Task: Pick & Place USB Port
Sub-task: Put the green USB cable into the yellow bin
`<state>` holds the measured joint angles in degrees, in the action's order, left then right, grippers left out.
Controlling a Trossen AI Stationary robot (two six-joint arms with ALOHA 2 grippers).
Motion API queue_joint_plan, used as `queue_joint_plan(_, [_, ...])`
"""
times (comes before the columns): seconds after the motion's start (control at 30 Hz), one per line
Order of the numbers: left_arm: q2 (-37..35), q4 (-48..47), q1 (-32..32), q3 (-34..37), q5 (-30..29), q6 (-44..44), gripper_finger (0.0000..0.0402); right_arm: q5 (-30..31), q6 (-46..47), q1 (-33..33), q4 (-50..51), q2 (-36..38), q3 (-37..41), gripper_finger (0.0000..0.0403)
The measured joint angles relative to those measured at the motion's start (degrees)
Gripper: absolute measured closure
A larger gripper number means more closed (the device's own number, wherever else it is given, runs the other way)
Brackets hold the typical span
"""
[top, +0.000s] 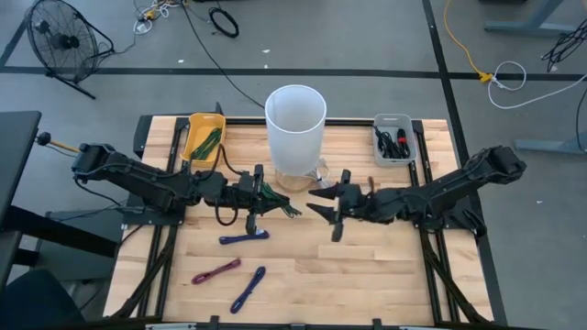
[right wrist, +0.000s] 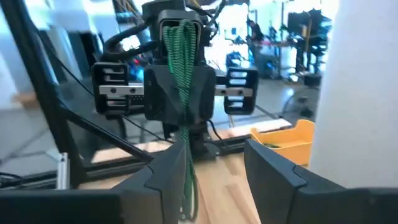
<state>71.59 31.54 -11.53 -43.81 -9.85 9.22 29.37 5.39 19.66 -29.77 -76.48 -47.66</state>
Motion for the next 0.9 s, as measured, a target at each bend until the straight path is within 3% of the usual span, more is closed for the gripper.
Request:
queue_joint_plan(0.23, [0.0, -0.14, 0.0, 0.04, 0.02, -1.08, 0.0382, -6.5, -0.09, -0.7, -16.35, 1.81, 10.64, 0.0238])
queue_joint_plan(0.5, [-1.39, -3.21, 0.18, 0.1, -1.67, -3.38, 0.0382, -6.43, -0.07, -0.63, -18.28, 1.81, 12.09, 0.0238])
queue_joint_plan(0.73, [-9.66, -19.02, 1.34, 0.11, -11.36, -5.11, 0.0382, -6.39, 0.02, -0.65, -18.26, 1.78, 12.09, 0.0238])
queue_joint_plan(0.9, [-18.66, -34.6, 3.89, 0.11, -18.53, -0.97, 0.0382, -6.3, -0.53, -0.89, -18.66, 1.76, 12.09, 0.0238])
